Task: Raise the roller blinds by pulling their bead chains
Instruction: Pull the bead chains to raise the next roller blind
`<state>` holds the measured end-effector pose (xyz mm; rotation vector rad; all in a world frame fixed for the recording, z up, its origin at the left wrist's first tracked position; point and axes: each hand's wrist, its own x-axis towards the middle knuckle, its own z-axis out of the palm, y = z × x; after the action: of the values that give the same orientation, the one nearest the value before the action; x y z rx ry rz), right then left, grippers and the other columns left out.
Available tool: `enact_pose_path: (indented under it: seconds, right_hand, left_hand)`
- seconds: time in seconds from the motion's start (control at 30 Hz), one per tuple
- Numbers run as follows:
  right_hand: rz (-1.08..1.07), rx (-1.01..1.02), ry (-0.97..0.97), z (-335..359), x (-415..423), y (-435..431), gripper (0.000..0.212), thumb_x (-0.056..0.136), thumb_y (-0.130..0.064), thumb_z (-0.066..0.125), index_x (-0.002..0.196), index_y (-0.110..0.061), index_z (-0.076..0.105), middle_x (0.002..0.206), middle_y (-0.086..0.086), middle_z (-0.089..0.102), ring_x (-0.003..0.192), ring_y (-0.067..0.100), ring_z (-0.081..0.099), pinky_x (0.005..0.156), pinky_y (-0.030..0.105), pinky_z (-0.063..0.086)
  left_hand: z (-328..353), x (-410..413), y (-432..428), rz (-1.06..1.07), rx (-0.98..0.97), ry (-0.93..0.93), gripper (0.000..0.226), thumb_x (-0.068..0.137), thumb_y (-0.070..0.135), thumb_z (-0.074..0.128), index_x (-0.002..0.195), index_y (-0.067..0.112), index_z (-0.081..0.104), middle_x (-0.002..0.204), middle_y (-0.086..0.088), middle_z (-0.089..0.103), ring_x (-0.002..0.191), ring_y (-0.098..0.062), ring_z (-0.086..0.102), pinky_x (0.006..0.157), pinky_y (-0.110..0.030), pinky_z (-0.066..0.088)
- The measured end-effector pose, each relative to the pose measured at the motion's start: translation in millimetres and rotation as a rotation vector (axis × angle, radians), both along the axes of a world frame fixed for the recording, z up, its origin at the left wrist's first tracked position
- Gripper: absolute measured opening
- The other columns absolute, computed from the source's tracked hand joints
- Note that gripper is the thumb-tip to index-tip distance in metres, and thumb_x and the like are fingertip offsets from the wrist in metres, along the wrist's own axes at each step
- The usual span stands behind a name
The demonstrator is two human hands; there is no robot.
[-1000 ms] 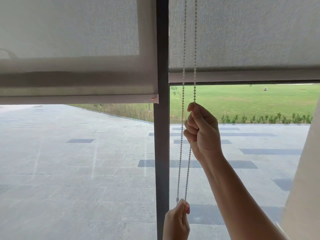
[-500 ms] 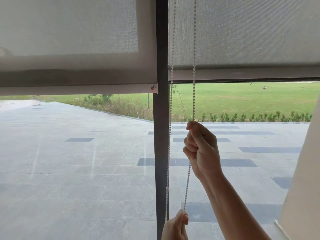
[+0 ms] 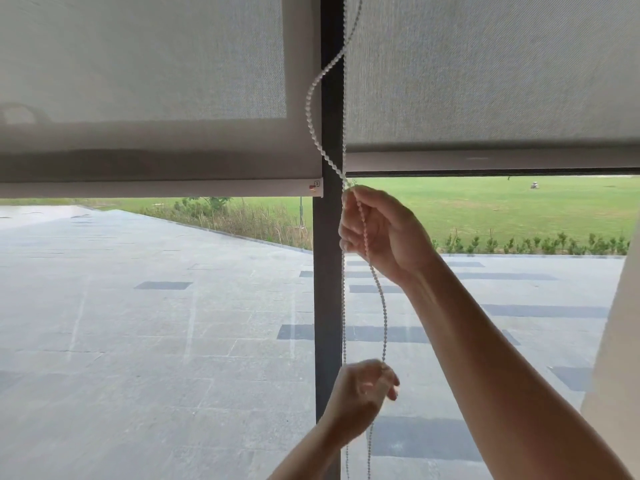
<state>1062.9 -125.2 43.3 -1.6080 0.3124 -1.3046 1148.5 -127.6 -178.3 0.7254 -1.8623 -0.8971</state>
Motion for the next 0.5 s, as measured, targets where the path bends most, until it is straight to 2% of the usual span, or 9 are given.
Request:
enact_pose_path:
  seconds: [0.07, 0.1, 0.2, 0.33, 0.43, 0.5]
  right_hand:
    - [0.077, 0.014, 0.036, 32, 5, 0, 0.019, 0.092, -0.023, 0.047, 0.076, -0.014, 0.051, 0.05, -0.007, 0.048, 0.046, 0.009, 0.045, 0.047, 0.021, 0.043]
    - [0.098, 0.011, 0.045, 47, 7, 0, 0.019, 0.093, -0.022, 0.046, 0.076, -0.014, 0.05, 0.049, -0.007, 0.049, 0.045, 0.007, 0.046, 0.046, 0.019, 0.043]
    - [0.102, 0.018, 0.043, 87, 14, -1, 0.02, 0.095, -0.021, 0.05, 0.077, -0.013, 0.052, 0.049, -0.007, 0.053, 0.043, 0.006, 0.049, 0.045, 0.018, 0.042]
    - [-0.002, 0.025, -0.006, 127, 21, 2, 0.02, 0.094, -0.02, 0.056, 0.079, -0.009, 0.061, 0.052, -0.004, 0.055, 0.044, 0.007, 0.048, 0.046, 0.018, 0.042]
    - [-0.118, -0.02, -0.04, 154, 18, 9, 0.02, 0.095, -0.018, 0.056, 0.088, -0.002, 0.066, 0.062, 0.001, 0.057, 0.047, 0.007, 0.05, 0.047, 0.018, 0.044]
    - [-0.178, -0.039, -0.086, 172, 13, 15, 0.019, 0.096, -0.013, 0.053, 0.091, 0.001, 0.064, 0.067, 0.004, 0.057, 0.048, 0.008, 0.052, 0.046, 0.02, 0.047]
  left_hand:
    - [51, -2, 0, -0.03, 0.001, 0.13, 0.017, 0.093, 0.009, 0.059, 0.08, 0.009, 0.069, 0.065, -0.006, 0.068, 0.06, -0.016, 0.067, 0.069, -0.037, 0.059]
    - [75, -2, 0, -0.044, 0.0, 0.191, 0.015, 0.093, 0.007, 0.059, 0.081, 0.007, 0.068, 0.062, -0.006, 0.067, 0.055, -0.017, 0.066, 0.064, -0.038, 0.06]
    - [133, 3, 3, -0.071, -0.06, 0.293, 0.013, 0.093, 0.01, 0.06, 0.082, 0.011, 0.067, 0.057, -0.003, 0.061, 0.044, -0.013, 0.057, 0.044, -0.024, 0.053]
    - [173, 5, 3, -0.05, -0.142, 0.441, 0.009, 0.094, 0.014, 0.059, 0.088, 0.016, 0.066, 0.049, 0.005, 0.053, 0.036, -0.006, 0.041, 0.037, -0.016, 0.036]
    - [183, -2, 0, 0.074, -0.232, 0.588, 0.014, 0.101, 0.014, 0.047, 0.102, 0.015, 0.061, 0.05, 0.004, 0.04, 0.039, -0.004, 0.031, 0.038, -0.016, 0.027]
    - [178, -8, 0, 0.163, -0.317, 0.614, 0.026, 0.103, 0.013, 0.037, 0.097, 0.018, 0.062, 0.052, 0.007, 0.034, 0.044, -0.007, 0.029, 0.044, -0.019, 0.026]
